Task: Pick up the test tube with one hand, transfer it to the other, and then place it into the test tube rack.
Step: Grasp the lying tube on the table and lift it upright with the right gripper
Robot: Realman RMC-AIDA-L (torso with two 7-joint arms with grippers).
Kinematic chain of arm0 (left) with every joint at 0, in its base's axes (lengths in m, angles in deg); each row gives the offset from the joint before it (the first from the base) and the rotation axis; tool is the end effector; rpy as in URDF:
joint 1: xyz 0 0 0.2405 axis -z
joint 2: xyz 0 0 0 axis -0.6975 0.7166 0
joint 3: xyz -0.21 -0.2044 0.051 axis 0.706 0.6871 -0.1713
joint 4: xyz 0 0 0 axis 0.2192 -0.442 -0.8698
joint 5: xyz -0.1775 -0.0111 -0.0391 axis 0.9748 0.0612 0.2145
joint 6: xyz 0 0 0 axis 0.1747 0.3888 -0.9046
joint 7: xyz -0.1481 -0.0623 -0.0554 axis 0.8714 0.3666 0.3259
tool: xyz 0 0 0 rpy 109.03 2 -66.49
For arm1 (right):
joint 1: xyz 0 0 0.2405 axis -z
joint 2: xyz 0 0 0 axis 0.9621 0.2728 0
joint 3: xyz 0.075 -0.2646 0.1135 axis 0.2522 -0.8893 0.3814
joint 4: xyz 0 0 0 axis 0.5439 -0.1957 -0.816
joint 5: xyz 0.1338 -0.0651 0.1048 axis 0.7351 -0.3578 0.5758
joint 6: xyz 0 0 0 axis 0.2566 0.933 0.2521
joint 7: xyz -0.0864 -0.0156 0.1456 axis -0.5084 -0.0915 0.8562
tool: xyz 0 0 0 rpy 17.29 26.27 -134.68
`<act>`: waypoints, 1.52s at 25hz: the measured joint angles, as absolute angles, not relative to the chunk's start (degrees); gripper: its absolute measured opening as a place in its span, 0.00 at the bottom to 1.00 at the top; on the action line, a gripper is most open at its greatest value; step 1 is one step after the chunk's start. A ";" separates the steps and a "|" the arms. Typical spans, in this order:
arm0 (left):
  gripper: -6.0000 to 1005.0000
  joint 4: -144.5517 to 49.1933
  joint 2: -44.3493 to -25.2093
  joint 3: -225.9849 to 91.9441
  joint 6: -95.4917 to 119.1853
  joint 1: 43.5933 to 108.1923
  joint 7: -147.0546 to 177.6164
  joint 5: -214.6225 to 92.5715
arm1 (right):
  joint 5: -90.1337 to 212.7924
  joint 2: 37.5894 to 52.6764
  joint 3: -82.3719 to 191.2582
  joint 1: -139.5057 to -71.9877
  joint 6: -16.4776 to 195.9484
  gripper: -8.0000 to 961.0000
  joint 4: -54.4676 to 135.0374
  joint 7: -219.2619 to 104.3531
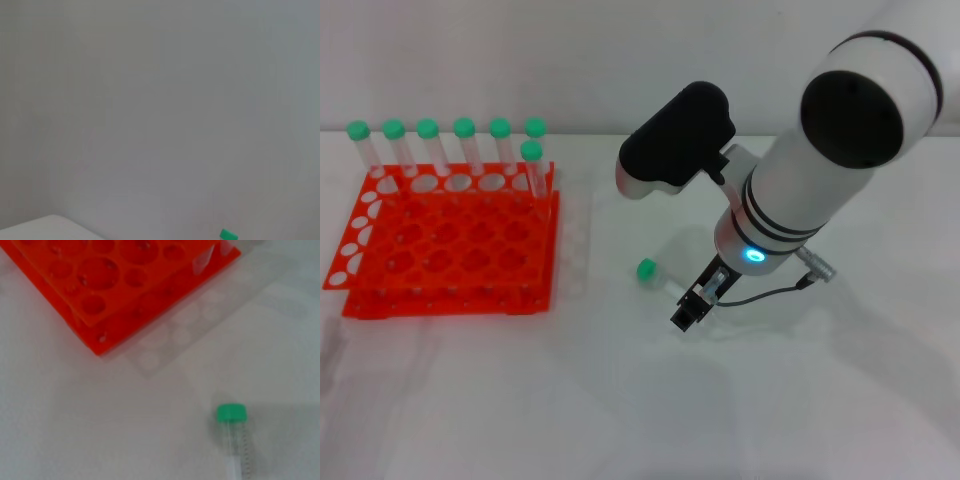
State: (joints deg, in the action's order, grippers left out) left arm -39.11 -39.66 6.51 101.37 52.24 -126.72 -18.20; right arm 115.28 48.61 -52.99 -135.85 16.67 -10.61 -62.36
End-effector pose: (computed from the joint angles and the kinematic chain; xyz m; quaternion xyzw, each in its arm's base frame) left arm -0.3998 0.2464 0.0160 -0.5404 -0.3856 -0.4496 0.5976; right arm 0.1263 0.4110 -0.1309 -0.9137 0.2622 -0.2091 0.2296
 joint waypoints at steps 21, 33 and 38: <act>0.88 -39.06 -39.47 6.40 100.75 53.01 -126.93 -18.19 | 120.42 48.62 -55.46 -138.75 21.39 0.49 -1.54 -64.22; 0.88 -39.08 -39.47 6.39 100.75 53.08 -126.87 -18.09 | 120.51 48.61 -55.55 -138.87 21.76 0.28 -0.80 -64.91; 0.87 -39.08 -39.41 6.45 100.75 53.14 -126.90 -17.88 | 120.46 48.61 -55.26 -138.66 21.56 0.23 -1.06 -65.32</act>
